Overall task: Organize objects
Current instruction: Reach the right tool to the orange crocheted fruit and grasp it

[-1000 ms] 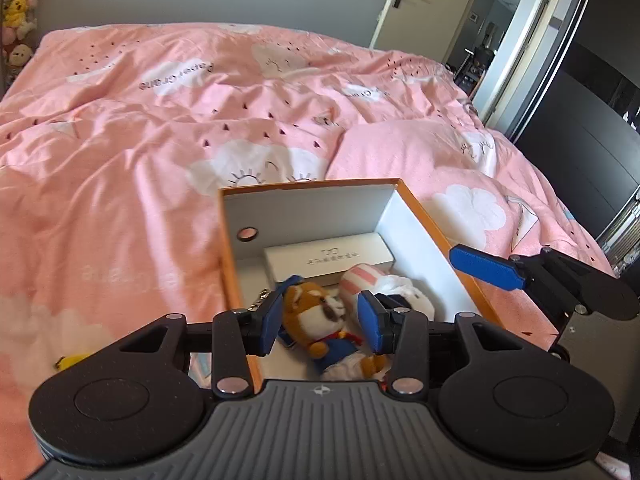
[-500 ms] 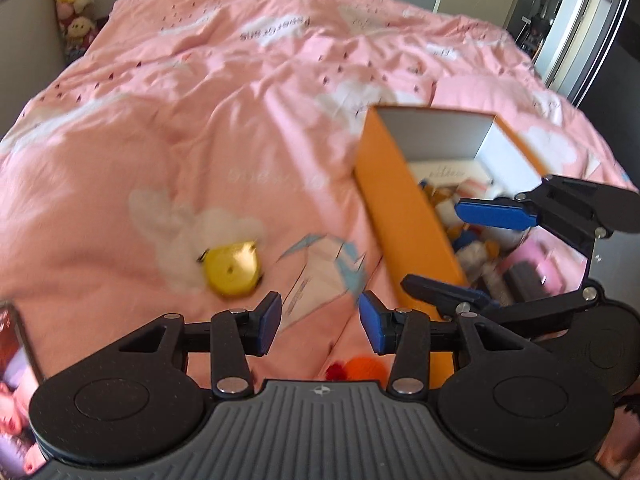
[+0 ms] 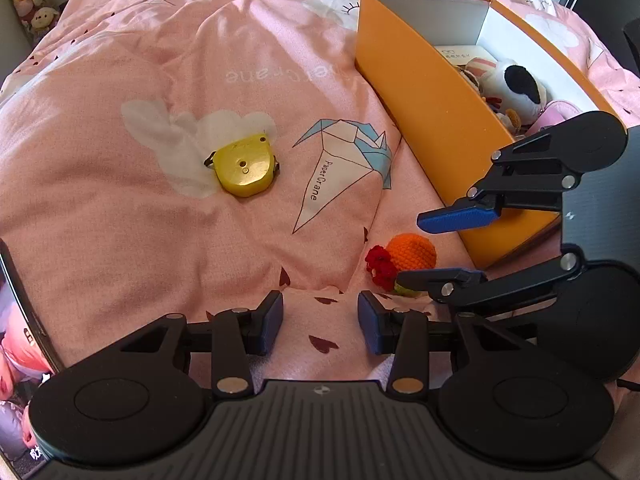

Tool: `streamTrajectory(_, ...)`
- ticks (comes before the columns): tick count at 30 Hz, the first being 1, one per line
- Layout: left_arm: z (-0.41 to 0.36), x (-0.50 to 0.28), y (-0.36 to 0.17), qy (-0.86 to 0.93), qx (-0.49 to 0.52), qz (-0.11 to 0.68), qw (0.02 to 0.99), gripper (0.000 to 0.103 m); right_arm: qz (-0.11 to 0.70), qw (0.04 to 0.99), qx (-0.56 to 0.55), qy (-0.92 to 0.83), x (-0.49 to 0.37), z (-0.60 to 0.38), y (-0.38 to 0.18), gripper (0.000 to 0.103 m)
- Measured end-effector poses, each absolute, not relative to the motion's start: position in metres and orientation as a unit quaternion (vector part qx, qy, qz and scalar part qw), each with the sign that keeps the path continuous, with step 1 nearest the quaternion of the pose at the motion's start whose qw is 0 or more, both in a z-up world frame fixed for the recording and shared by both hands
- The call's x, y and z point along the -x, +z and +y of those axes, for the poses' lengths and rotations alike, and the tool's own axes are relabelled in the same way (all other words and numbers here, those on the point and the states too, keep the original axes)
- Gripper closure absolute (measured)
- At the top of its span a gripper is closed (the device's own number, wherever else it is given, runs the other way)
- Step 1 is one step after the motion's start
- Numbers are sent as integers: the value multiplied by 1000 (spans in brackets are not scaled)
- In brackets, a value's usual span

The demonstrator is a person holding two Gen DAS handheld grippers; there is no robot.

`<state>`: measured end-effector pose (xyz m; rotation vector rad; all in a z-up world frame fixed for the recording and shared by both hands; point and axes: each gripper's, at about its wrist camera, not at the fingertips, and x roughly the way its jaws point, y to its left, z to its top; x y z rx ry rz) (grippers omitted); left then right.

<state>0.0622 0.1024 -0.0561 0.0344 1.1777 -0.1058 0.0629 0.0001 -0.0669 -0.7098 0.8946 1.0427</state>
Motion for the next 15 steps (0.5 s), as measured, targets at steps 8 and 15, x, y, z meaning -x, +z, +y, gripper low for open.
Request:
streamTrajectory(8,103,-62,-62,-45,-26,558,828,53,434,697,358,445,-71,21,-87,48)
streamTrajectory(15,104,-64,-67,-36,-26,563,825,53,459,690,357,432,-77,29,-102,43)
